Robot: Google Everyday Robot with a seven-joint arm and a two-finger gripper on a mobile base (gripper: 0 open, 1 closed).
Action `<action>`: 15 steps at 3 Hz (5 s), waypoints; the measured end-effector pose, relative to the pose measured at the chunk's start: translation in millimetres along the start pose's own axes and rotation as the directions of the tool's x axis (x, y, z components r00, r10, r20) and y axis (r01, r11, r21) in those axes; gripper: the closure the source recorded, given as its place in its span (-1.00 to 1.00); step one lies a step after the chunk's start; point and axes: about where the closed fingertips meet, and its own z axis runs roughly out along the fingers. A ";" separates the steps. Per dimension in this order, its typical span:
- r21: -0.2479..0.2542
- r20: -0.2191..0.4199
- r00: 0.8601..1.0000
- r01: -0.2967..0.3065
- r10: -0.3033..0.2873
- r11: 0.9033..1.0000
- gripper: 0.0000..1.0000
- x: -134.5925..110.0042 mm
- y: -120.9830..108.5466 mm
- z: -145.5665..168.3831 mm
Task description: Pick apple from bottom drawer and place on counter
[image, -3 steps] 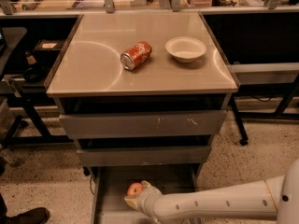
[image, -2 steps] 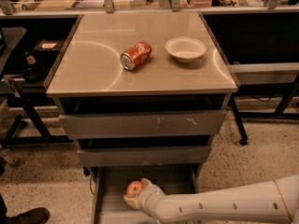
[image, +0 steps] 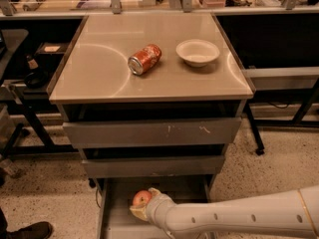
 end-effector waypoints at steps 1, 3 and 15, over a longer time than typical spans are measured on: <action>-0.051 0.027 0.999 0.022 -0.021 0.998 1.00 -34.8 6.2 -24.7; -0.061 0.092 0.984 0.161 -0.155 0.985 1.00 -112.7 28.7 -98.2; 0.074 0.343 0.863 0.370 -0.372 0.926 1.00 -397.8 -6.1 -188.9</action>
Offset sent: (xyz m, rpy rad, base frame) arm -0.0161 0.0245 0.1536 0.0289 -0.0787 0.1833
